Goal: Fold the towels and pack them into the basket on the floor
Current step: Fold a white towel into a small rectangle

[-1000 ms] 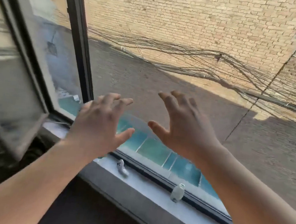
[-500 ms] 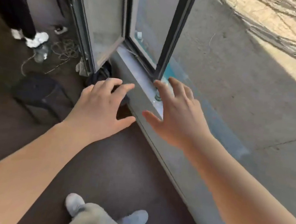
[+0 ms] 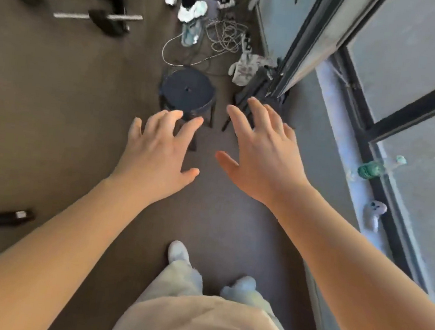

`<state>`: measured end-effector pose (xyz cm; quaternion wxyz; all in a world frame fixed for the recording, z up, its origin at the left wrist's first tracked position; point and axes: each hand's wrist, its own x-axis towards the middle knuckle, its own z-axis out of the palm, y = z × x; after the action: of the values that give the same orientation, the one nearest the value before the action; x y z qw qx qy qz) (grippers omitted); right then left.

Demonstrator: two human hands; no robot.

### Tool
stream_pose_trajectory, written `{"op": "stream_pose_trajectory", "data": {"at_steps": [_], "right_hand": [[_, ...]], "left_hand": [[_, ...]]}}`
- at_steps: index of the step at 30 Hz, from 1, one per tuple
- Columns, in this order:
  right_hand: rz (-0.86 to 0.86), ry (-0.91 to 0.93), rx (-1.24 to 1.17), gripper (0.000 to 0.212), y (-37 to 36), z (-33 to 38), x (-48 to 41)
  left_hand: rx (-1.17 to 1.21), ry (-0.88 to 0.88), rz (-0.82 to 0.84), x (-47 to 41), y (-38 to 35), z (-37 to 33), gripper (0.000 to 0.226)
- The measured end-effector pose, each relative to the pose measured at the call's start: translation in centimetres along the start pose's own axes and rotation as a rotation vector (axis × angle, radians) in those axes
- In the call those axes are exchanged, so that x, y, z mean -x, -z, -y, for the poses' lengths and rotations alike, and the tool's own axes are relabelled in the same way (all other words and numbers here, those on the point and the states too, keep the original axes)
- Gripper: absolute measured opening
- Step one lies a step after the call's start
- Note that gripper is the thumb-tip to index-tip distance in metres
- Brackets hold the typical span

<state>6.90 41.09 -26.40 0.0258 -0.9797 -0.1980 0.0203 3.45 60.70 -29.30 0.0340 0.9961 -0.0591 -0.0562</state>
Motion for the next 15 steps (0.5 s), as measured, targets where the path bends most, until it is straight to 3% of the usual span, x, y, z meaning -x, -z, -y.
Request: {"op": "stream_pose_trajectory", "data": {"at_steps": [15], "right_hand": [[0.077,0.466,-0.074,0.083,-3.9,14.1,-23.0]], "left_hand": [[0.035,0.437,0.023,-5.6,0.6,18.1,0.100]]}}
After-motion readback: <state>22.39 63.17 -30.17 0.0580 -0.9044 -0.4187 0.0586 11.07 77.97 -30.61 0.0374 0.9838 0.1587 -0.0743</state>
